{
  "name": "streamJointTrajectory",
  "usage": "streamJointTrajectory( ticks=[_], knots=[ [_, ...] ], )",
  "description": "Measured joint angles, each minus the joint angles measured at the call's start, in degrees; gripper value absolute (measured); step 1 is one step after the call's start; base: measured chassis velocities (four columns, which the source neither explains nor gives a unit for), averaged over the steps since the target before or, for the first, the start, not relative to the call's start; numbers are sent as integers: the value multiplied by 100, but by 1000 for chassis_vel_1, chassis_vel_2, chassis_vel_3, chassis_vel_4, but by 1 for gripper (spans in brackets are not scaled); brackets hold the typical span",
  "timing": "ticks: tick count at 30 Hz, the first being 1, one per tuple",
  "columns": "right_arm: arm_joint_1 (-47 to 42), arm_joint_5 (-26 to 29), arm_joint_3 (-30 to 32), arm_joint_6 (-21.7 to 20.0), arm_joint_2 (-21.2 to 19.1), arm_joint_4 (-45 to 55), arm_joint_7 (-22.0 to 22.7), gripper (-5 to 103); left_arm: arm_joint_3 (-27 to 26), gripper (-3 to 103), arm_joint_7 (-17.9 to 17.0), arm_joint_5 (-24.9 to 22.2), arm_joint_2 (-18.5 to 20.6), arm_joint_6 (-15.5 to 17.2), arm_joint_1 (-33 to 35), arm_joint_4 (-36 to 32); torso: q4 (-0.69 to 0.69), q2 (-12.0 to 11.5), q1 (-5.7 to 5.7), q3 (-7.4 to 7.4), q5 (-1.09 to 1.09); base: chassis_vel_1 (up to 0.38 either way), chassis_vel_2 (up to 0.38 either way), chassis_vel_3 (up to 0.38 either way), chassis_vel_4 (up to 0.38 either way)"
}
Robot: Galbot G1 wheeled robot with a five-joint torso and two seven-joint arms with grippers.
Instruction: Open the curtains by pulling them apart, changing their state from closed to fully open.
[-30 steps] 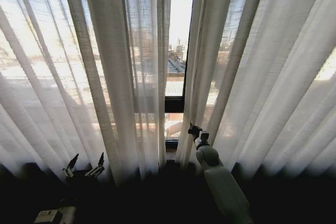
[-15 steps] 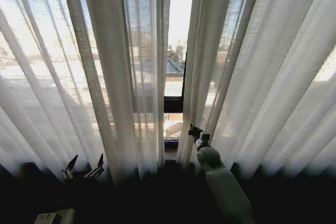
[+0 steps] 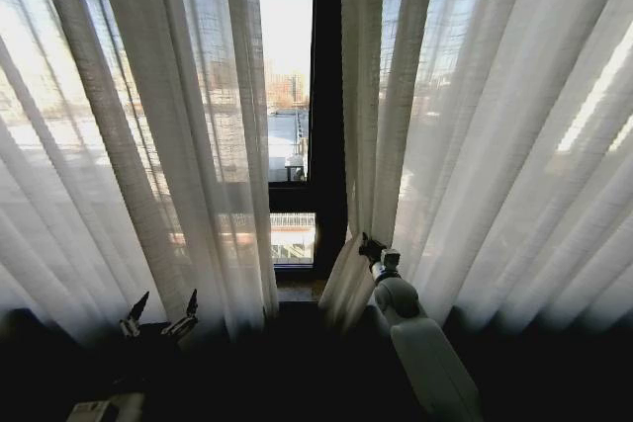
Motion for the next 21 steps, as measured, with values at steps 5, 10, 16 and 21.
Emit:
streamJointTrajectory(
  ticks=[5, 10, 16, 21],
  knots=[
    [-14, 3, 44, 0, -10, 32, 1, 0, 8, 100, 8, 1, -9, -22, 1, 10, -1, 0, 0, 1, 4, -341, -361, 368, 352],
    [-36, 8, 72, 0, -27, 59, 4, 0, 15, 100, 14, 2, -16, -45, 10, 34, -1, 0, -1, 0, 0, -372, -390, 355, 372],
    [-42, 34, 105, 0, -23, 67, 19, 0, 9, 100, 16, 1, -9, -77, 17, 56, 0, 0, 0, 0, 1, -341, -343, 343, 357],
    [-48, 38, 142, 3, 11, 68, 22, 0, 7, 100, 17, 1, -6, -92, 20, 74, 0, 0, 1, 0, 2, -353, -342, 347, 344]
  ],
)
